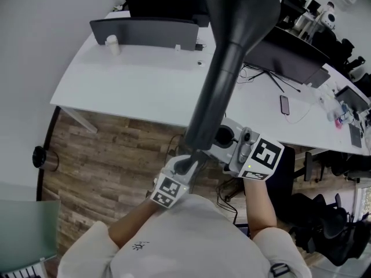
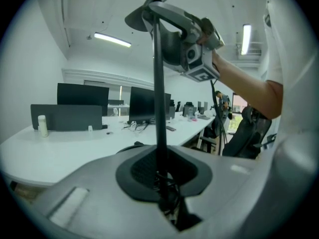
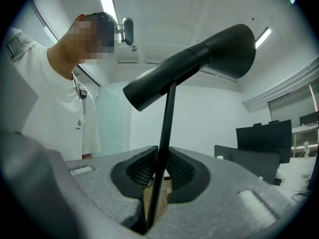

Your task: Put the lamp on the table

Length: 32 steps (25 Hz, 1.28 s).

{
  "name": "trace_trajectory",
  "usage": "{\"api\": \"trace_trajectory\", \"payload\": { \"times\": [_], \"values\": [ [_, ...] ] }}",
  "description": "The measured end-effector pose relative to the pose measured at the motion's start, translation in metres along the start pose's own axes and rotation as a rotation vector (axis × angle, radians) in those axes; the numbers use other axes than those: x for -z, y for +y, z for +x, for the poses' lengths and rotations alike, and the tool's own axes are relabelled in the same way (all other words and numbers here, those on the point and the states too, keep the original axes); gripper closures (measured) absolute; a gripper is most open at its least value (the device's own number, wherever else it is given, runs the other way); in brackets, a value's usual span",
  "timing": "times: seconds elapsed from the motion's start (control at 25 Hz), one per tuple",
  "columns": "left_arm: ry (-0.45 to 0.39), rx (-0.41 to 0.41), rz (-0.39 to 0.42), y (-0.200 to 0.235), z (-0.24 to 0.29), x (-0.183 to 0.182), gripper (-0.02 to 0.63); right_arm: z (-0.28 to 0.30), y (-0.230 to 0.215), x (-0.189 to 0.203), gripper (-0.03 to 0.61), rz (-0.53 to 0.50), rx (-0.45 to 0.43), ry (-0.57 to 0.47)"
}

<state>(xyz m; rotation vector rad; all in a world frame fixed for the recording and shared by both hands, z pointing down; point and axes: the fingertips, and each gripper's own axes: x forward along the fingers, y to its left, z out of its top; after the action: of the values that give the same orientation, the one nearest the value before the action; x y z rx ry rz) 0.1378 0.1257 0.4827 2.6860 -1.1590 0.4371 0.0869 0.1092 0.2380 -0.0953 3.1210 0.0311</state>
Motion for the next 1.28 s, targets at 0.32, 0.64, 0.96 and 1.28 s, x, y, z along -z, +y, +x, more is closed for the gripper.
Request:
{"api": "trace_trajectory", "payload": {
  "times": [0.32,0.64,0.96,1.28],
  "values": [
    [0.008,0.022,-0.011,0.006,0.034,-0.006,0.574,-0.015,-0.035,0.006,0.528,0.019,0.005,-0.001],
    [0.010,0.038,-0.018,0.027,0.051,-0.009,0.574,-0.009,-0.066,0.013,0.528,0.039,0.026,0.005],
    [0.011,0.073,0.009,0.072,0.080,-0.019,0.574,0.008,-0.114,0.017,0.529,0.022,0.044,0.021],
    [0.018,0.114,0.019,0.127,0.120,-0.036,0.575,0.024,-0.183,0.019,0.531,0.028,0.077,0.028]
  ]
}}
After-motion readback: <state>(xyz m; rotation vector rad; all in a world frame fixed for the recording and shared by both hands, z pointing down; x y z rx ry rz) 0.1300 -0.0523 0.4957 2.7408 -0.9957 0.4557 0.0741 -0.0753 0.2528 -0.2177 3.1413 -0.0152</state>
